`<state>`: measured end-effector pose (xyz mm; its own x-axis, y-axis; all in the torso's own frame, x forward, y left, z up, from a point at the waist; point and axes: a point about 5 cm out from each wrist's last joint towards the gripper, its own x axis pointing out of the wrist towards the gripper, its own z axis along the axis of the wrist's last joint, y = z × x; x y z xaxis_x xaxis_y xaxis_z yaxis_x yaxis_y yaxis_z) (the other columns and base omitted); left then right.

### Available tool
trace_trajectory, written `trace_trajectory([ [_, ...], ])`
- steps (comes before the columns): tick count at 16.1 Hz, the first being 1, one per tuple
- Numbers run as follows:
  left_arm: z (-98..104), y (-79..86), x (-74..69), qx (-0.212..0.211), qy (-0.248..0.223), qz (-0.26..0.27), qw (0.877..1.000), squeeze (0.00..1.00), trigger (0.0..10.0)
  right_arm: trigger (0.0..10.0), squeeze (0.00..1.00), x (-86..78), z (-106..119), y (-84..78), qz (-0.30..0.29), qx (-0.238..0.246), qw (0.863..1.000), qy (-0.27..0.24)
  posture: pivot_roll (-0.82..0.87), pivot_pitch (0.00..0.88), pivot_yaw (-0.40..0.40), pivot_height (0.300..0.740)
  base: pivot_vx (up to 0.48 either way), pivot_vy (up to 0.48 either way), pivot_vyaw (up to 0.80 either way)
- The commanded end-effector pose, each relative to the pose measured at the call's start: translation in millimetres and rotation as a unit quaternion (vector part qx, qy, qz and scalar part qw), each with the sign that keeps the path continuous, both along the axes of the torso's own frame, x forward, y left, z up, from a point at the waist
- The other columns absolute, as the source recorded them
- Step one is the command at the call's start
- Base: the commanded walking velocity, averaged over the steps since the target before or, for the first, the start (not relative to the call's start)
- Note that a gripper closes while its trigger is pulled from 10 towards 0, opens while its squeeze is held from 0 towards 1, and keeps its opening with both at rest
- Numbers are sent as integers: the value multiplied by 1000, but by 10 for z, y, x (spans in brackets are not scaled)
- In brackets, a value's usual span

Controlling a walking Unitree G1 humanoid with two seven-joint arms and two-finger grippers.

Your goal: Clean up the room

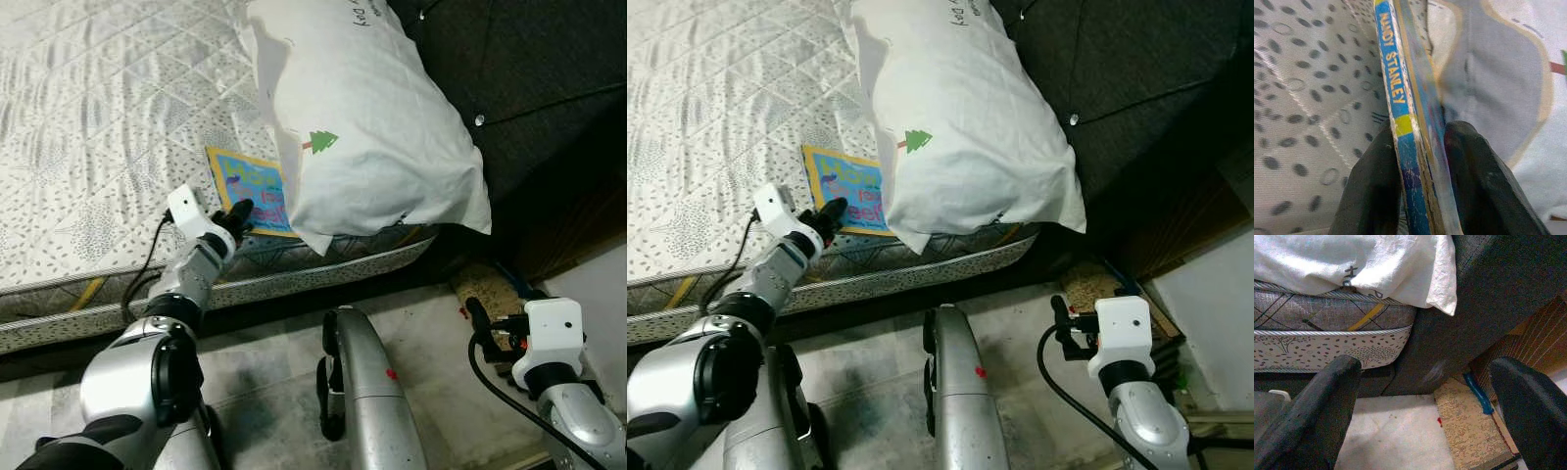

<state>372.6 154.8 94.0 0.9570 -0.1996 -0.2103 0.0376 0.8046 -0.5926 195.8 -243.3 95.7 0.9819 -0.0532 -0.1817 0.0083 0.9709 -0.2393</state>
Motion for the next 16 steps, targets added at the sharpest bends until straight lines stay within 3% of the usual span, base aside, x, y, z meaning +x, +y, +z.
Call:
trace_trajectory([
  [1, -20, -28, -4, 14, 10, -9, 1000, 1000, 10000, 10000, 0, -26, 20, -73, -13, -12, 1000, 2, -266, 236, -130, 563, 0, 0, 0],
  [9, 46, 280, 17, 70, 13, 20, 997, 1000, 10000, 10000, 0, 25, 12, -24, -10, -9, 1000, -5, -250, 228, -114, 563, 0, 0, 0],
  [16, 111, 446, 34, 115, 8, 54, 992, 1000, 10000, 10000, 0, 60, -5, 5, -10, -6, 1000, -8, -244, 220, -108, 563, 0, 0, 0],
])
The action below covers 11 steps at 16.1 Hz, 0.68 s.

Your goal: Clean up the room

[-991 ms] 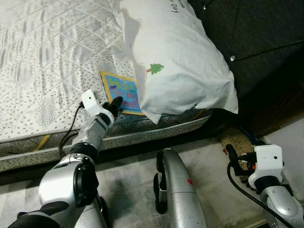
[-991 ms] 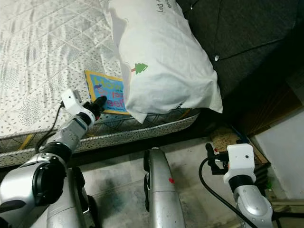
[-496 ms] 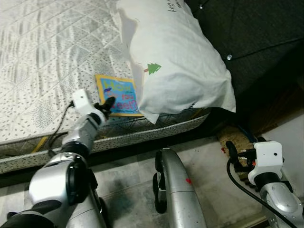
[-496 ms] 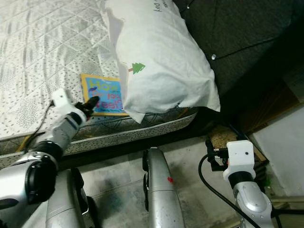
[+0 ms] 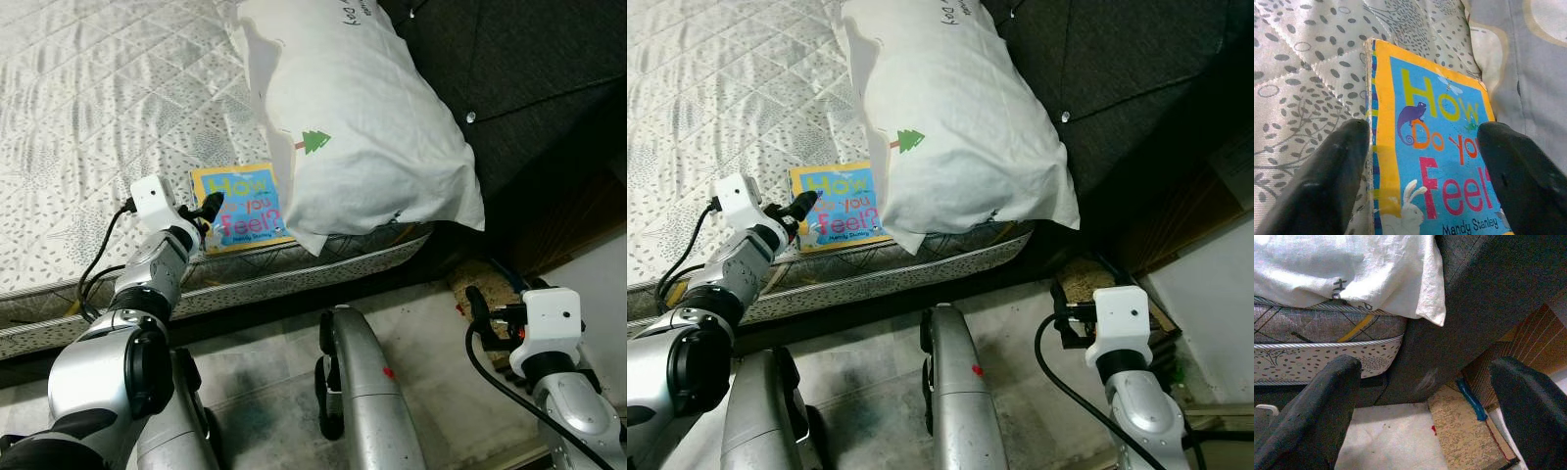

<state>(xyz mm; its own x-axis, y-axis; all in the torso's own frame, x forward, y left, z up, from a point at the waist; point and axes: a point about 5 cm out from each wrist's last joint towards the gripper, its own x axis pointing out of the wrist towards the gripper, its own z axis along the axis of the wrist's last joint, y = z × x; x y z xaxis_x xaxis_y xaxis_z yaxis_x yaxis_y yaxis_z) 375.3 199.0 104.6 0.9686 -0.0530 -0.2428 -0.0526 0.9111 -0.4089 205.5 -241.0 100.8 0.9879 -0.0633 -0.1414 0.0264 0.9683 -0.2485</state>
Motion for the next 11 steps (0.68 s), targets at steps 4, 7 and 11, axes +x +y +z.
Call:
trace_trajectory([
  [4, 86, -31, 48, 31, -16, 7, 999, 1000, 10000, 10000, 0, -36, -70, -17, -7, 0, 1000, 12, -241, 217, -102, 563, 0, 0, 0],
  [7, 28, -390, 33, 36, -37, -44, 998, 1000, 10000, 10000, 0, -32, -92, 13, -4, 2, 1000, 13, -231, 216, -99, 563, 0, 0, 0],
  [11, -109, -809, -94, 25, -60, -74, 995, 1000, 10000, 10000, 0, -24, -110, 21, -4, 6, 1000, 12, -221, 220, -95, 563, 0, 0, 0],
])
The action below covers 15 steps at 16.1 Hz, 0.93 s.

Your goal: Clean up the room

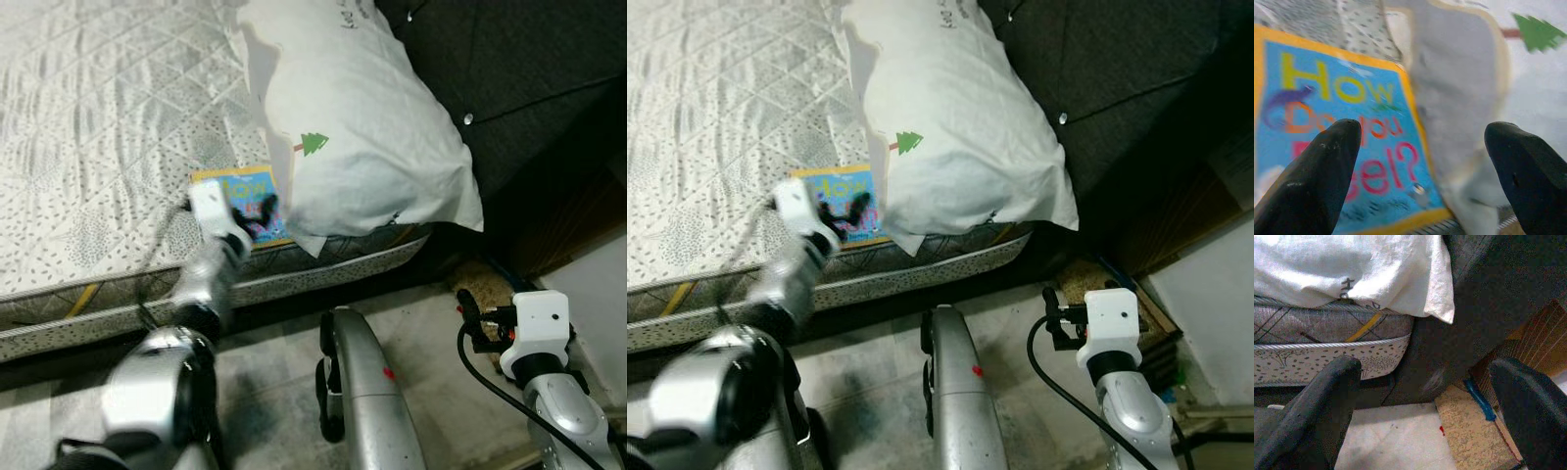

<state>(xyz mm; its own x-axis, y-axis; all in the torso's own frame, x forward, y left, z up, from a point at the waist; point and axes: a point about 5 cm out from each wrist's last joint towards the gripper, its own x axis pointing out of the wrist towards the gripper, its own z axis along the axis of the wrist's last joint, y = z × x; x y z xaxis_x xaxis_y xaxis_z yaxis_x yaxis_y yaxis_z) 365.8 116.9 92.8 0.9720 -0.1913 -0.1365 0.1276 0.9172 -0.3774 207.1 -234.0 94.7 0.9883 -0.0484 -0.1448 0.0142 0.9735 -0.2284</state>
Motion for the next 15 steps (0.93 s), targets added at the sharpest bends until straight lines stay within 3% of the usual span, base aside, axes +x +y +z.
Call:
trace_trajectory([
  [1, -51, -143, -72, 3, -6, -14, 1000, 1000, 10000, 10000, 0, -37, -56, -47, -11, -3, 1000, 11, -215, 221, -91, 563, 0, 0, 0],
  [3, -174, -310, -188, -4, 16, -19, 1000, 1000, 10000, 10000, 0, -35, -65, -35, -10, -2, 1000, 11, -212, 222, -89, 563, 0, 0, 0],
  [5, -255, -337, -242, -21, 45, -3, 999, 1000, 10000, 10000, 0, -37, -70, -30, -10, -1, 1000, 12, -208, 223, -87, 563, 0, 0, 0],
  [6, -370, -332, -310, -32, 83, 22, 996, 1000, 10000, 10000, 0, -38, -79, -23, -9, 1, 1000, 13, -208, 223, -87, 563, 0, 0, 0],
  [10, -504, -227, -368, -27, 131, 48, 990, 1000, 10000, 10000, 0, -41, -85, -18, -9, 1, 1000, 12, -208, 226, -84, 563, 0, 0, 0],
  [15, -464, -126, -316, -22, 135, 60, 989, 1000, 10000, 10000, 0, -46, -87, -25, -11, 0, 1000, 13, -208, 226, -84, 563, 0, 0, 0],
])
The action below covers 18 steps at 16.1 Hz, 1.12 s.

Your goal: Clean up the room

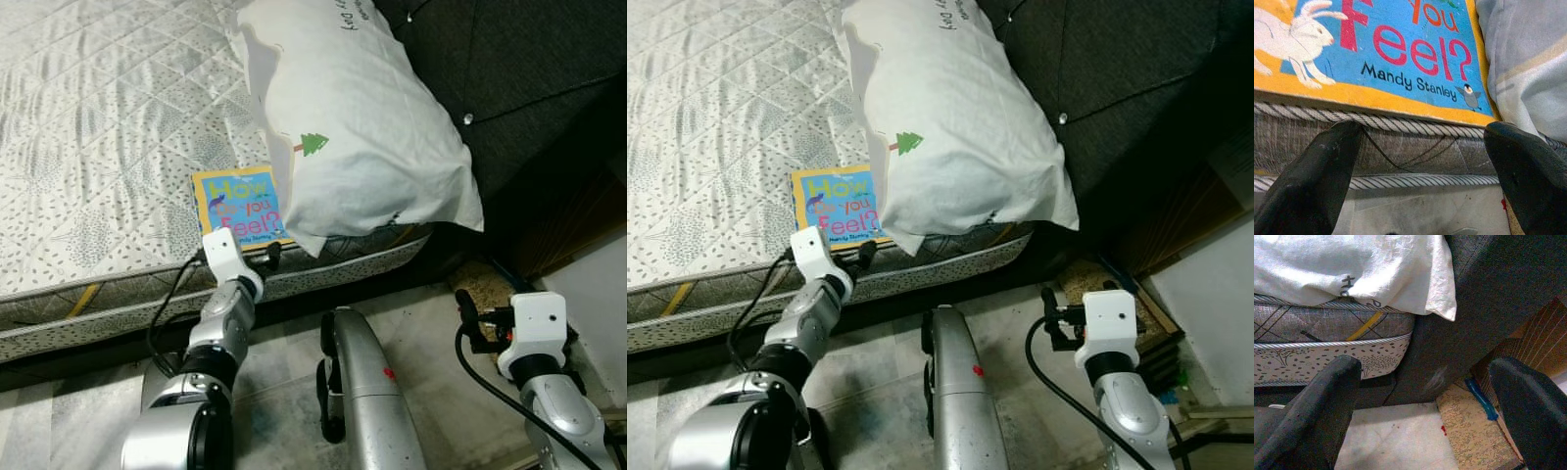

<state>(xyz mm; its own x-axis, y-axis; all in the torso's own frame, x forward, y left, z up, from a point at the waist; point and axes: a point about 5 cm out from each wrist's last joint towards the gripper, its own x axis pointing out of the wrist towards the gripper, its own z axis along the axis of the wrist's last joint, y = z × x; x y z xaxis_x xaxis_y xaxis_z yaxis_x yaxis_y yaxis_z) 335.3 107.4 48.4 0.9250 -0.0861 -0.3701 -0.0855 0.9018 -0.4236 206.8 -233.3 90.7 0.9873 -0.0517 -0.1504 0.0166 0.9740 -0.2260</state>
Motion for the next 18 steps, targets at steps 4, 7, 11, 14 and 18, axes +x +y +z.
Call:
trace_trajectory([
  [4, 50, 0, 49, -1, 3, 1, 1000, 1000, 10000, 10000, 0, -40, -46, -35, -9, -2, 1000, 10, -211, 226, -84, 563, 0, 0, 0],
  [7, 81, 36, 84, -2, 0, 1, 1000, 1000, 10000, 10000, 0, -38, -46, -41, -9, -3, 1000, 10, -213, 224, -85, 563, 0, 0, 0],
  [11, 74, 30, 87, -2, 5, -6, 1000, 1000, 10000, 10000, 0, -32, -41, -40, -8, -4, 1000, 9, -217, 222, -88, 563, 0, 0, 0],
  [14, 85, 14, 96, -3, 4, -9, 1000, 1000, 10000, 10000, 0, -27, -38, -47, -9, -6, 1000, 10, -217, 219, -89, 563, 0, 0, 0],
  [18, 90, 74, 104, 3, 3, 5, 1000, 1000, 10000, 10000, 0, -23, -41, -42, -9, -6, 1000, 9, -215, 217, -85, 563, 0, 0, 0],
])
